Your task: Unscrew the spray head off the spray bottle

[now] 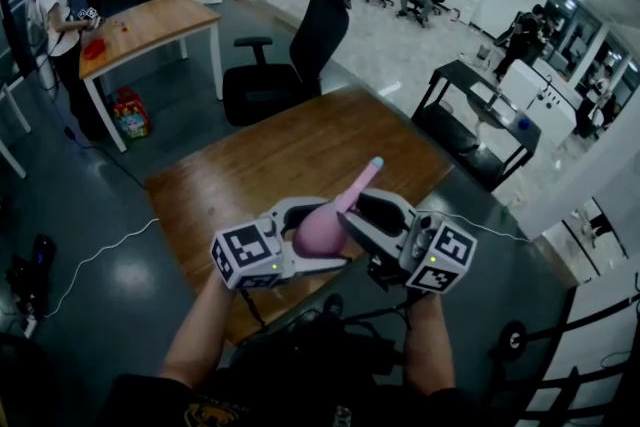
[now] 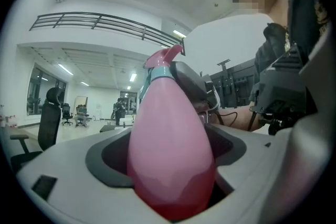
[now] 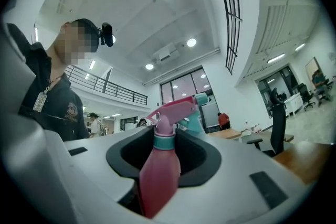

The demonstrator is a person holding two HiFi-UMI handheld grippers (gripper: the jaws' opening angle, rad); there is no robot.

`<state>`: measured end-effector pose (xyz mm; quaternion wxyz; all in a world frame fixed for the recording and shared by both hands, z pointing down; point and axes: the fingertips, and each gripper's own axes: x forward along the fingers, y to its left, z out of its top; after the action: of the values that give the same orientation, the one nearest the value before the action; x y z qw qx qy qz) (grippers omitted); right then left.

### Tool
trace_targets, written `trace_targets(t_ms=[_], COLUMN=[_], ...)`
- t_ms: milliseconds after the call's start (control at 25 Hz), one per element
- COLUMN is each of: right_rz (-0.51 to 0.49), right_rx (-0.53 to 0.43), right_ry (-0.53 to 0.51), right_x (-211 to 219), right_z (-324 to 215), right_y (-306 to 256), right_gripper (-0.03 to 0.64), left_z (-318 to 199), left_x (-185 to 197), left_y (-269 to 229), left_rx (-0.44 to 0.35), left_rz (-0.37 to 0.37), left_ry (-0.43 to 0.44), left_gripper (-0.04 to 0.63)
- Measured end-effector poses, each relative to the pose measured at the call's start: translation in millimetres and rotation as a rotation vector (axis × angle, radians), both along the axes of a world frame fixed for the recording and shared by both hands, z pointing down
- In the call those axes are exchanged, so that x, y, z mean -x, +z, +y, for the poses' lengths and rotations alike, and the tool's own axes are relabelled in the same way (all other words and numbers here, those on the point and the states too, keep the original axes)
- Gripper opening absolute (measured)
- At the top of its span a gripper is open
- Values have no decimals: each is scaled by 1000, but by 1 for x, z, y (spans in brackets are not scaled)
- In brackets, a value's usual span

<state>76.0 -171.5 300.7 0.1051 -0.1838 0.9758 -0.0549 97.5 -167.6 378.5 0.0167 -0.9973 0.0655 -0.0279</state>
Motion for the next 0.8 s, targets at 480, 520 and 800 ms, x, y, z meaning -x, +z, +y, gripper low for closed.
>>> trace_targets(t_ms=[480,520,800], right_rz=[29,25,44], right_rx=[36,43,89], right_ry=[284,309,403], right_x=[-10,-11,-4], right_z=[-24,-26,-40], right_y=[10,11,19], right_gripper=[141,141,141], left_z=[-51,-54,-63], left_x=[14,14,14], left_y=[5,7,19], left_rx=[-3,-12,-69], left_rz=[18,5,-63], left_ry=[-326,-353,-469], left_gripper=[431,431,431])
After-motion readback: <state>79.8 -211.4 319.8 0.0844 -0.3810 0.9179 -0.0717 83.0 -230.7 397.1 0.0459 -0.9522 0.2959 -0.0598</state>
